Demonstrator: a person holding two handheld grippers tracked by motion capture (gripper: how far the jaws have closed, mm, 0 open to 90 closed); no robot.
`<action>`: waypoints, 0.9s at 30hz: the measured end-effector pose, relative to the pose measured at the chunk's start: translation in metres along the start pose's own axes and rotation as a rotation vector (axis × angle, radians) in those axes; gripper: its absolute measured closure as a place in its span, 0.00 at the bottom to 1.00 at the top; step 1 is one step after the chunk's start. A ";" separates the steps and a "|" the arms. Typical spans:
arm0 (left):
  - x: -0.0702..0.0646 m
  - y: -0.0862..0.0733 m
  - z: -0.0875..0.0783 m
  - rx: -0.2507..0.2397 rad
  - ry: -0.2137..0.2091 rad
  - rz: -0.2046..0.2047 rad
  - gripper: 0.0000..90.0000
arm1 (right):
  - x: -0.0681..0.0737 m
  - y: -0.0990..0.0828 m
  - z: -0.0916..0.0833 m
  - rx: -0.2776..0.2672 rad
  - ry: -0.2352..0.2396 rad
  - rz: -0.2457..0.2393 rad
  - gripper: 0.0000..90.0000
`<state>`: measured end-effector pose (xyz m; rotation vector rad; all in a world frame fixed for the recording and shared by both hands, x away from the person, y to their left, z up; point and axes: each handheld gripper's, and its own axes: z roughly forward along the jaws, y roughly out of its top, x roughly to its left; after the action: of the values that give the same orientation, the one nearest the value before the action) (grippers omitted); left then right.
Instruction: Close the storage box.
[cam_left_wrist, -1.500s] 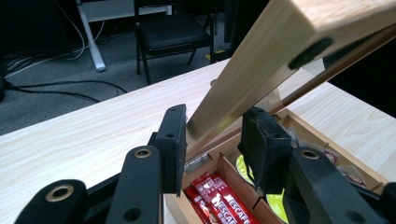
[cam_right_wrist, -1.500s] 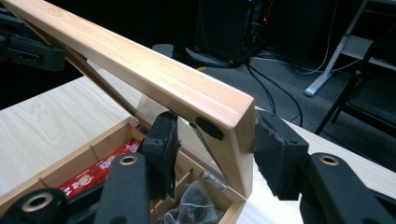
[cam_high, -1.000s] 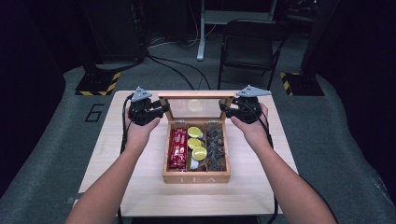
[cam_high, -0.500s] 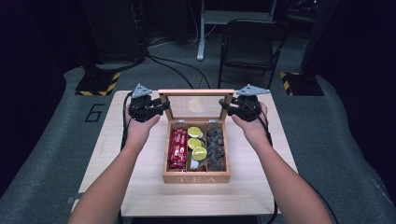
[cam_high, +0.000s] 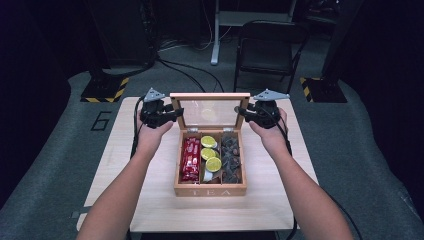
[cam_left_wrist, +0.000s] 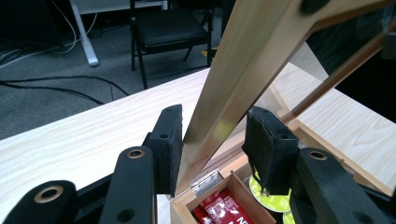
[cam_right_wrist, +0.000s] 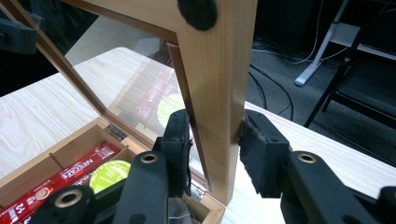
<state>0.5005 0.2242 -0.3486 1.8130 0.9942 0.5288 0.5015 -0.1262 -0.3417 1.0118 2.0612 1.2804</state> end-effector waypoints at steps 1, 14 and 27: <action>0.001 -0.001 0.001 0.002 0.002 0.002 0.64 | 0.000 0.000 0.000 0.001 0.000 -0.002 0.70; 0.006 -0.002 0.007 -0.001 0.017 0.000 0.70 | -0.004 0.002 0.007 -0.012 -0.016 0.017 0.71; 0.007 0.001 0.011 -0.003 0.032 -0.006 0.71 | -0.005 -0.001 0.017 0.012 -0.029 0.024 0.71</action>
<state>0.5124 0.2242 -0.3533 1.8035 1.0192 0.5572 0.5168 -0.1219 -0.3495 1.0578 2.0430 1.2589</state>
